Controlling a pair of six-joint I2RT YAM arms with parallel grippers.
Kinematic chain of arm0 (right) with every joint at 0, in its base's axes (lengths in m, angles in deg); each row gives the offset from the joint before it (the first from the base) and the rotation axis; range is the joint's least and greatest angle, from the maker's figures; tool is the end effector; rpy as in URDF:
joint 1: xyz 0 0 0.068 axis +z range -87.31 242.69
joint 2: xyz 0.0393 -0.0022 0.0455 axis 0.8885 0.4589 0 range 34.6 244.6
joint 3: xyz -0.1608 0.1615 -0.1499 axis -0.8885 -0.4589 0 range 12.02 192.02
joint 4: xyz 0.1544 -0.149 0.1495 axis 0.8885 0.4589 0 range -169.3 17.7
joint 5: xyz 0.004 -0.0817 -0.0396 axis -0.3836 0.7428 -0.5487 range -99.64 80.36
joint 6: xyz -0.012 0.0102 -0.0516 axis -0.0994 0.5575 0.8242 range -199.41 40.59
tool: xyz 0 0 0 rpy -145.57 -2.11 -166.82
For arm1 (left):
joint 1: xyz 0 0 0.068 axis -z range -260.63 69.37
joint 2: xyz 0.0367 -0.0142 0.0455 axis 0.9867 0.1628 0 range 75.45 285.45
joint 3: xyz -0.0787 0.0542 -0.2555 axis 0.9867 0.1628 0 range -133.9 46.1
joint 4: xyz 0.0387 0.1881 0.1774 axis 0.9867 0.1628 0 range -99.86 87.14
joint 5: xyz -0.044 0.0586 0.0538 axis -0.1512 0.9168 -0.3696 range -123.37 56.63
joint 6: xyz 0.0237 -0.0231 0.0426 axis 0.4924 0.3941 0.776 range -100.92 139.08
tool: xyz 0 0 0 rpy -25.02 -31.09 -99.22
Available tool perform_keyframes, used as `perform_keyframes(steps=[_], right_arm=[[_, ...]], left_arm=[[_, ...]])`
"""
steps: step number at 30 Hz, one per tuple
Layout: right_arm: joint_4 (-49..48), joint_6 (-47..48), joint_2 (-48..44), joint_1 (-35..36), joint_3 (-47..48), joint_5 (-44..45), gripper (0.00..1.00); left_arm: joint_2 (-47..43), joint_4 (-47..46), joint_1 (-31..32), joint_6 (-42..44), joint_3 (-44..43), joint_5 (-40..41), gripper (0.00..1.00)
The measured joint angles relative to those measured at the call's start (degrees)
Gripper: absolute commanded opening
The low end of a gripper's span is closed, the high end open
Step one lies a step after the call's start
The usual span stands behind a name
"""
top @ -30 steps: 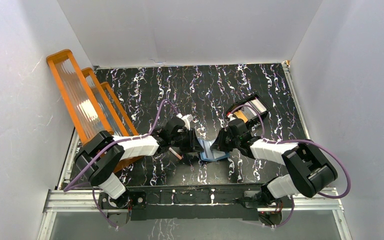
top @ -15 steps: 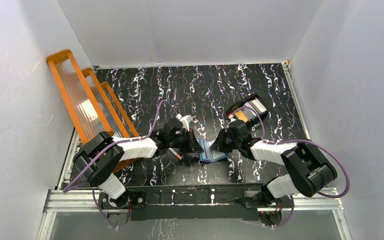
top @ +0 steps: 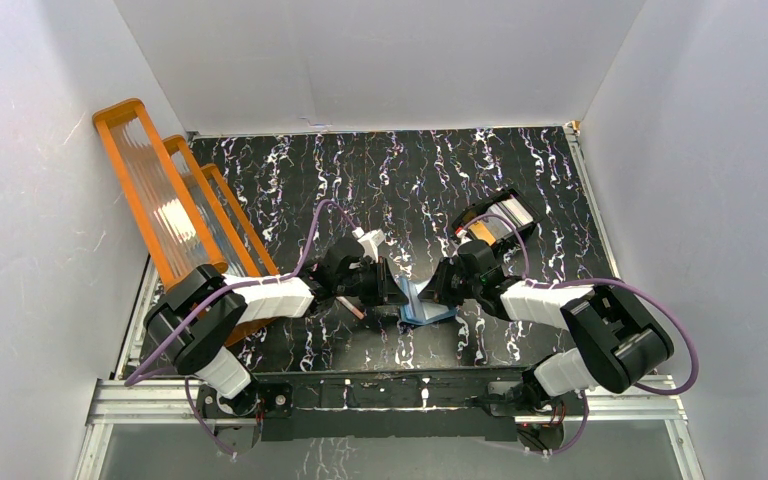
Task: Put the credit cards into the card holder
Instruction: Turn over the card slot in the card holder.
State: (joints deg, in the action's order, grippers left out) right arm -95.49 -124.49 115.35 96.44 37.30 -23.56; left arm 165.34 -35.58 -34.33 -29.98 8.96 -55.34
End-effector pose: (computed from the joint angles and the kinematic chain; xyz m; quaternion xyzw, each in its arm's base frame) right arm 0.2030 0.1460 0.1374 0.0369 0.8977 0.3546 0.2589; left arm 0.2051 -0.2339 0.1701 0.0793 0.8393 -0.4885 0.2251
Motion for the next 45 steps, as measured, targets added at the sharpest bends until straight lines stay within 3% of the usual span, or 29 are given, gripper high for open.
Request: perform_keyframes(steps=[9,21,26,30,36,45], right_arm=[[-1.25,-0.44,0.26,0.0,-0.66,-0.28,0.19],[-1.79,-1.29,0.42,0.0,-0.81,-0.61,0.19],[-1.79,-1.29,0.5,0.0,-0.83,-0.83,0.25],[2.43,-0.5,-1.07,0.02,0.52,-0.22,0.36],[14.86,3.45,-8.72,0.07,7.91,2.23,0.5],[19.34,4.76,-14.12,0.09,12.24,2.23,0.62]], left_arm=[[0.0,-1.42,0.0,0.2,0.52,-0.42,0.13],[0.0,-2.93,0.0,0.46,1.11,-0.83,0.02],[-0.02,-2.43,0.0,0.76,1.05,-0.87,0.0],[-0.76,2.93,0.02,2.19,-0.81,0.24,0.0],[-1.22,20.5,0.07,5.99,-11.69,3.93,0.0],[0.35,35.56,0.52,8.52,-22.16,6.38,0.0]])
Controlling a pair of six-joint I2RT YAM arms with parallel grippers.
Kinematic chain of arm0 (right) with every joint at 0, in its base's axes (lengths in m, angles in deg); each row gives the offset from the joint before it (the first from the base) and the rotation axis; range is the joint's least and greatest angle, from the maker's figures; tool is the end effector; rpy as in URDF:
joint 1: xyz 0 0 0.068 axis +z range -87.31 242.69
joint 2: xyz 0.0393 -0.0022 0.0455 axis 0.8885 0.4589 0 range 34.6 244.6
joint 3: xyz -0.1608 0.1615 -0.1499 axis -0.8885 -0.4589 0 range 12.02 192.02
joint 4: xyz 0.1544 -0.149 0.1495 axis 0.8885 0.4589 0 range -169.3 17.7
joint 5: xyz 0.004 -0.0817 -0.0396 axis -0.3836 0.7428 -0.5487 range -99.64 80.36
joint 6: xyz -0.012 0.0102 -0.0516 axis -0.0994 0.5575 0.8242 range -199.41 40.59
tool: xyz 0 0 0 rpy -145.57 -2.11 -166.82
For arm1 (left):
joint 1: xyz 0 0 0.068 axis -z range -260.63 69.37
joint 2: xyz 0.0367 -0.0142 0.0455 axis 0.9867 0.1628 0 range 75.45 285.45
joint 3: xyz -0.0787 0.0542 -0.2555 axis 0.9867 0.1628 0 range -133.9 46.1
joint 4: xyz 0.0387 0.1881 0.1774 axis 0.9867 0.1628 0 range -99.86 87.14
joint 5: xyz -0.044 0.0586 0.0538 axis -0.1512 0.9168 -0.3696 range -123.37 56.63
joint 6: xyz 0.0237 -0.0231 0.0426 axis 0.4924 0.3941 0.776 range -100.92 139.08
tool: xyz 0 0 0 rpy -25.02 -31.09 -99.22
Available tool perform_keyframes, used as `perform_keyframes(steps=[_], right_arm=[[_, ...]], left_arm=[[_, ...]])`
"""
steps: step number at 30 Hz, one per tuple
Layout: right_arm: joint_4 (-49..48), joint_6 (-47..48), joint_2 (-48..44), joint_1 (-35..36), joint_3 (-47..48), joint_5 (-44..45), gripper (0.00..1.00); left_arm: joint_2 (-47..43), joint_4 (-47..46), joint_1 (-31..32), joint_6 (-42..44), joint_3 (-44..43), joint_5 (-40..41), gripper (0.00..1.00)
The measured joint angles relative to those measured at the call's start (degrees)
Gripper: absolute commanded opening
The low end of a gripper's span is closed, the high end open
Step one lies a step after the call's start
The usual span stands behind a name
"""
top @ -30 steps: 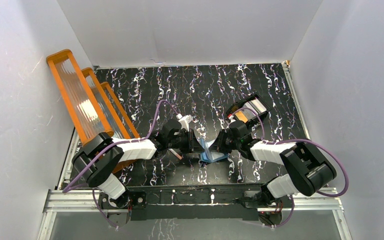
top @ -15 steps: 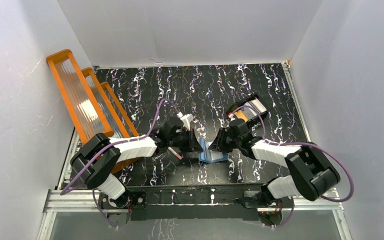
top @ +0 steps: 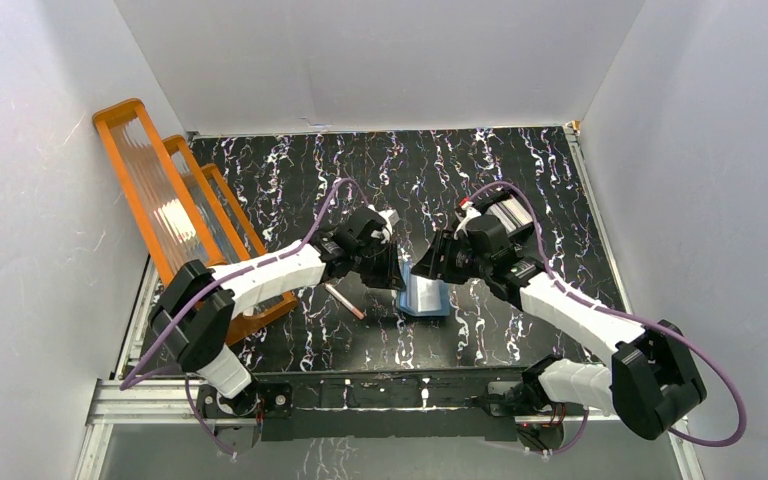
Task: Put the credit cards into the card holder
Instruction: Turn over the card slot in the card holder.
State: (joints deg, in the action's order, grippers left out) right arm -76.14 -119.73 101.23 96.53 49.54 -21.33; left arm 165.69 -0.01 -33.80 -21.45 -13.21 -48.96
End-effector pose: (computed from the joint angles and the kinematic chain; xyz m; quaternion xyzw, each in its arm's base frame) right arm 0.2041 0.1456 0.2309 0.0001 0.8726 0.3607 0.3293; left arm 0.2284 -0.2575 0.2322 0.1059 0.8963 -0.3742 0.2132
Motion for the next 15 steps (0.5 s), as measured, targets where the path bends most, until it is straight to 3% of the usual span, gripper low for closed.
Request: perform_keyframes(steps=[5,15], right_arm=[[0.52,-0.28,1.36,0.22,0.0,-0.02,0.66],[-0.48,-1.81,7.78,2.32,0.0,0.02,0.65]], left_arm=[[2.71,4.5,0.31,0.52,-1.46,0.66,0.0],[7.04,8.57,0.83,1.16,-5.42,1.51,0.0]])
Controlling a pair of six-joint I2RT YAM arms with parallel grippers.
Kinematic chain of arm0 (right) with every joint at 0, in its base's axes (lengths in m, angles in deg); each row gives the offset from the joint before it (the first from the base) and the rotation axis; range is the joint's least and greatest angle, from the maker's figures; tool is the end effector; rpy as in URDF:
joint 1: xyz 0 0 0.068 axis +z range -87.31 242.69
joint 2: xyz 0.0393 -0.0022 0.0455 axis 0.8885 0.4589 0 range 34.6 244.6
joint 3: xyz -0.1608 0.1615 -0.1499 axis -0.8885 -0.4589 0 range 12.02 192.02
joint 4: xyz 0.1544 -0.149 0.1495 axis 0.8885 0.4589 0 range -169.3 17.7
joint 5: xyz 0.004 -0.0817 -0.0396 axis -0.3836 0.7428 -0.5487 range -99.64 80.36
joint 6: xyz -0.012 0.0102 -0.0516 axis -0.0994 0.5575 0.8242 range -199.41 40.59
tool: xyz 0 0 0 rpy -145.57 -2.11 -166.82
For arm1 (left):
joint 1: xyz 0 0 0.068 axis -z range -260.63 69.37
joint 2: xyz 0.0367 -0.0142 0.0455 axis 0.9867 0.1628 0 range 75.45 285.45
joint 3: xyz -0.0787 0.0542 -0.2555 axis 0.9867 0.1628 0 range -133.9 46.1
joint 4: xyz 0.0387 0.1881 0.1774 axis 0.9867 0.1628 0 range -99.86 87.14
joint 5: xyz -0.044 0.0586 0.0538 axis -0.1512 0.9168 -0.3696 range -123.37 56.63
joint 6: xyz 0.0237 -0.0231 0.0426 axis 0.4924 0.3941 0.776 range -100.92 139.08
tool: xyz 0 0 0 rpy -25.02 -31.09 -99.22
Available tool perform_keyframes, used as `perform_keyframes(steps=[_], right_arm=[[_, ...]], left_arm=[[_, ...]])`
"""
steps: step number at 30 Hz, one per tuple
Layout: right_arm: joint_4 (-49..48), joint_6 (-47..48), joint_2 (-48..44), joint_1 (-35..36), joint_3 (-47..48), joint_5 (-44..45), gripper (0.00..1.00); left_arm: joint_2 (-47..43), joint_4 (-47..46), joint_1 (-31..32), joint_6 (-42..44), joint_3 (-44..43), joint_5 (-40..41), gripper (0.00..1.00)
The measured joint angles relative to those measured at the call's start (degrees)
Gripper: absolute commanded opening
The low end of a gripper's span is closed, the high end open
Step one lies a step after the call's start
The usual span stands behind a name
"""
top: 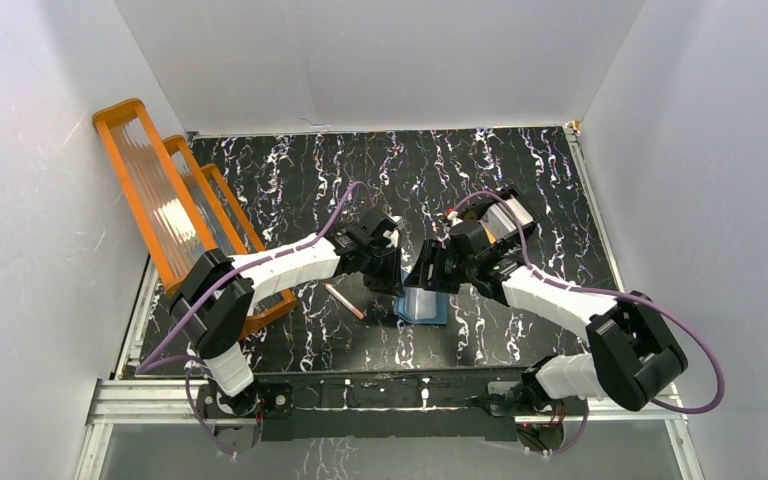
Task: Put the credit cards into the card holder
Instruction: Turn over the card slot in the card holder.
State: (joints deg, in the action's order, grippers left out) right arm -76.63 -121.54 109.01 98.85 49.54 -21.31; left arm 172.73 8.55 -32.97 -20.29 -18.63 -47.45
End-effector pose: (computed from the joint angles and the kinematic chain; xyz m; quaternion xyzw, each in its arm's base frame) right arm 0.2097 0.1622 0.1993 0.0036 0.9010 0.3390 0.2707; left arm 0.2365 -0.2723 0.2097 0.1085 0.9300 -0.3121 0.1610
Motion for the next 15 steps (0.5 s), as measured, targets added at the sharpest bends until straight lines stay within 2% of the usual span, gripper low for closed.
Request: perform_keyframes(steps=[15], right_arm=[[3.8,1.05,4.39,1.01,1.6,5.18,0.58]], left_arm=[[0.0,2.01,0.48,0.35,-1.05,2.01,0.0]])
